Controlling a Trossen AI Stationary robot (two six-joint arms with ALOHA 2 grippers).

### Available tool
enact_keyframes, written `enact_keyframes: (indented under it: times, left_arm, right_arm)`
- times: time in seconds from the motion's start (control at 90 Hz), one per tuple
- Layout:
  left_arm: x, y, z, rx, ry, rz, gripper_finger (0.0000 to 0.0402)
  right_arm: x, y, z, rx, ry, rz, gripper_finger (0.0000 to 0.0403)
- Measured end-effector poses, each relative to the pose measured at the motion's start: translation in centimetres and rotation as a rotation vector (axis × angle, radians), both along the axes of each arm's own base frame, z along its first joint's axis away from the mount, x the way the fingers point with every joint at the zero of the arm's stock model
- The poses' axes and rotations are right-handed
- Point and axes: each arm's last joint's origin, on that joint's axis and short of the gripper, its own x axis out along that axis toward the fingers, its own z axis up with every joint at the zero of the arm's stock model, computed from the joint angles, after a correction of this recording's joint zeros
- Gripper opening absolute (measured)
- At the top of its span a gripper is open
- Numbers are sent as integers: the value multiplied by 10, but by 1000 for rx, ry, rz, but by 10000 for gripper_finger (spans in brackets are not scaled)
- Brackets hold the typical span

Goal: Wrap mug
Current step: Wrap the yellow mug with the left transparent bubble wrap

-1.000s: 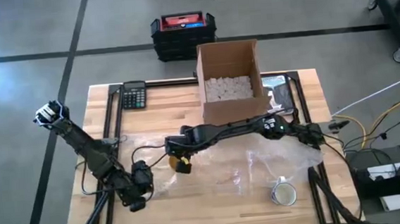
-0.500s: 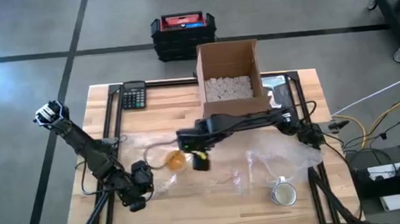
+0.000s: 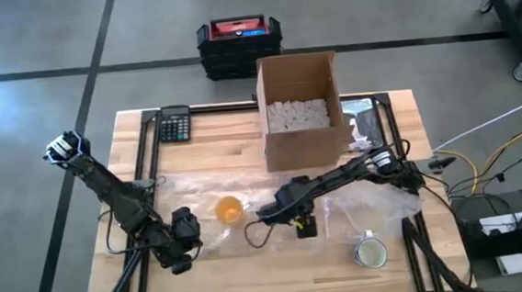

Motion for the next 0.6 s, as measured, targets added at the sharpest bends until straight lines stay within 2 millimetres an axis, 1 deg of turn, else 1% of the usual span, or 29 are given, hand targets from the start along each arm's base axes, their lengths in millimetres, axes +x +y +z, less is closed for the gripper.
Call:
enact_keyframes:
  times: [0.133, 0.233, 0.311, 0.4, 0.544, 0.6]
  left_arm:
    - [1, 1, 0, 22, -18, 7, 0]
    - [1, 1, 0, 31, -22, -1, 0]
    - [1, 1, 0, 28, -25, -1, 0]
    - [1, 1, 0, 28, -26, 0, 0]
    - [1, 0, 1, 30, -29, -3, 0]
    - [1, 0, 1, 30, -28, -4, 0]
  right_arm:
    - [-9, -3, -15, 25, -128, -33, 209]
    - [-12, -3, -18, 41, -197, -32, 200]
    - [-13, -4, -20, 47, -216, -34, 182]
    - [-12, -3, -20, 48, -225, -28, 139]
    - [-10, -1, -19, 57, -251, -6, 31]
    - [-10, -1, -17, 59, -262, 6, 11]
